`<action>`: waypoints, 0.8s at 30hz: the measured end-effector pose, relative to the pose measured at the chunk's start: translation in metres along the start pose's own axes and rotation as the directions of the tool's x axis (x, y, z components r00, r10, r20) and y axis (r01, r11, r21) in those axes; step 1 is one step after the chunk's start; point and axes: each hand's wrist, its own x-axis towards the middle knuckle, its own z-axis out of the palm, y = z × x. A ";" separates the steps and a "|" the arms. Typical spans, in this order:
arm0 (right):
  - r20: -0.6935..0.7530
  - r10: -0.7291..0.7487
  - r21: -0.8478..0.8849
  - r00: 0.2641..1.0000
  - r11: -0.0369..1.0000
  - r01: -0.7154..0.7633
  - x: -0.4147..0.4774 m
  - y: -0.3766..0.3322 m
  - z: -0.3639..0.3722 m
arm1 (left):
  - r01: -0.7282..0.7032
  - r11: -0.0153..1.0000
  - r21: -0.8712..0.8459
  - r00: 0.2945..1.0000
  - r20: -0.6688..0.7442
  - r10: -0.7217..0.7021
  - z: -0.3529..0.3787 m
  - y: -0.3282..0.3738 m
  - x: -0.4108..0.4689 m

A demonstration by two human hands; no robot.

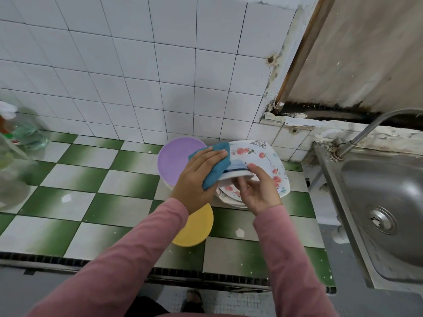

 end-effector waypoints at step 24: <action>0.205 0.294 -0.051 0.934 0.956 -0.290 -0.010 0.036 -0.054 | 0.726 0.173 -0.666 0.509 0.351 -0.786 -0.010 0.016 0.009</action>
